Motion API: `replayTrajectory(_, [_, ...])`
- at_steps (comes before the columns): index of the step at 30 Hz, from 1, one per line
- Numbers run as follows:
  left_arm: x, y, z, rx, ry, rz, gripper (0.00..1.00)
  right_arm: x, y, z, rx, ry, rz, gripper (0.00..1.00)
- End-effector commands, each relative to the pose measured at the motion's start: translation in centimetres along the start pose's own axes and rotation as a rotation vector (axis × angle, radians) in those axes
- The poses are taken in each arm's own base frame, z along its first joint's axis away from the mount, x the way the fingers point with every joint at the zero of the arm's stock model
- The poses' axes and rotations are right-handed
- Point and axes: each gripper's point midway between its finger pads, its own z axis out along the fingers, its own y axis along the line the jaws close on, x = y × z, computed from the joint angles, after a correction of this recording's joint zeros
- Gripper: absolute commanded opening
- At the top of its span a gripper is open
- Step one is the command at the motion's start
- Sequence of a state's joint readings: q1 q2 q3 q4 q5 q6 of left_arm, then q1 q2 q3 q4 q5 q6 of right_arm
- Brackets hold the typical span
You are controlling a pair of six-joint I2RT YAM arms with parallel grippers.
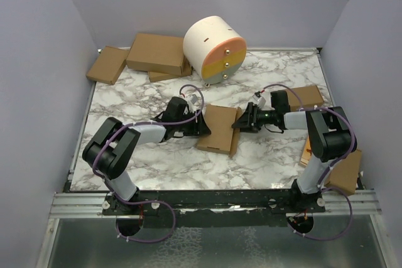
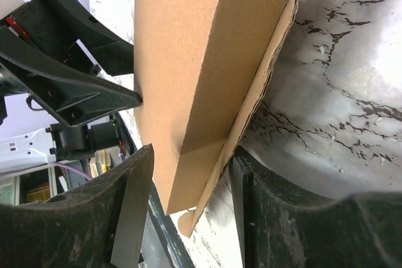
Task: Fold the paper box
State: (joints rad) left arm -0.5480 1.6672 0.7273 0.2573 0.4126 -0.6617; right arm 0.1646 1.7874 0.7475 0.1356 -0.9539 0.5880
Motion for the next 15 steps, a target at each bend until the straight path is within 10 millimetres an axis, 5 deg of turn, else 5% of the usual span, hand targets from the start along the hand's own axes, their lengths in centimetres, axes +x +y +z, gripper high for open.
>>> replayTrajectory(1, [-0.6,-1.6,0.3,0.047,-0.004,0.017,0.55,0.1,0.8,0.4,-0.033,0.005,-0.037,0.50])
replayTrajectory(9, [-0.9,-2.8,0.5,0.075,-0.004,0.039,0.55,0.8,0.8,1.5,-0.006,0.033,-0.080,0.53])
replayTrajectory(15, [-1.0,-2.8,0.6,0.069,-0.008,0.042,0.55,0.7,0.8,1.7,0.009,0.038,-0.091,0.41])
